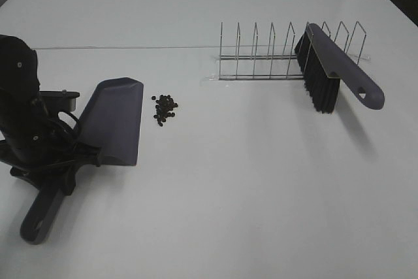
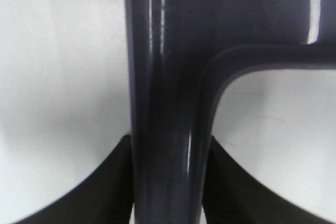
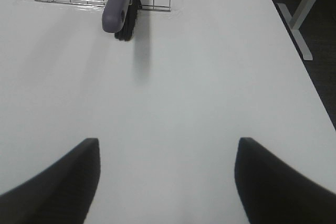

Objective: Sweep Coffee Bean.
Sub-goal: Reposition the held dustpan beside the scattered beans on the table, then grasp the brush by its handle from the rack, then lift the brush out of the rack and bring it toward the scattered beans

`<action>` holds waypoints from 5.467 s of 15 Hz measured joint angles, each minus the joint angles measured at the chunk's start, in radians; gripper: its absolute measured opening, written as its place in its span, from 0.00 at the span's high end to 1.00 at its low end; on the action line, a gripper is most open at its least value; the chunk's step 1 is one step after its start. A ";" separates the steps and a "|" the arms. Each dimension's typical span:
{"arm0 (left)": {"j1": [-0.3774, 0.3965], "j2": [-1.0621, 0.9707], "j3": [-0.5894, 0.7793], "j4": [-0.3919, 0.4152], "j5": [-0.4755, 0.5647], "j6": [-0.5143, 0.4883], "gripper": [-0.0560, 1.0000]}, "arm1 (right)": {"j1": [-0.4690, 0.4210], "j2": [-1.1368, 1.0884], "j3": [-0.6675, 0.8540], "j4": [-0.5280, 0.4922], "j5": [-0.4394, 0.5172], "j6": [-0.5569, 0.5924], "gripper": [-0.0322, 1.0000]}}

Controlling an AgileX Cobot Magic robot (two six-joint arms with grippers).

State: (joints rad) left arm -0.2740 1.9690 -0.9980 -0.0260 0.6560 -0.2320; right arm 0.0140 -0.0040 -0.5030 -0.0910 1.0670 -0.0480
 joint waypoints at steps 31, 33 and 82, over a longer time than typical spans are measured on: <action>0.000 -0.219 0.002 0.011 -0.032 -0.027 0.62 | 0.000 1.638 -1.062 0.304 -0.095 -0.062 0.50; 0.000 -0.219 0.002 0.011 -0.032 -0.027 0.62 | 0.018 1.777 -1.194 0.288 -0.067 -0.062 0.51; 0.000 -0.103 0.002 -0.051 -0.005 -0.020 0.62 | 0.314 1.906 -1.180 0.037 0.138 0.144 0.60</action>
State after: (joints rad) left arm -0.2740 1.8660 -0.9960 -0.0770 0.6510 -0.2520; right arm 0.3280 1.9020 -1.6830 -0.0540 1.2050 0.0960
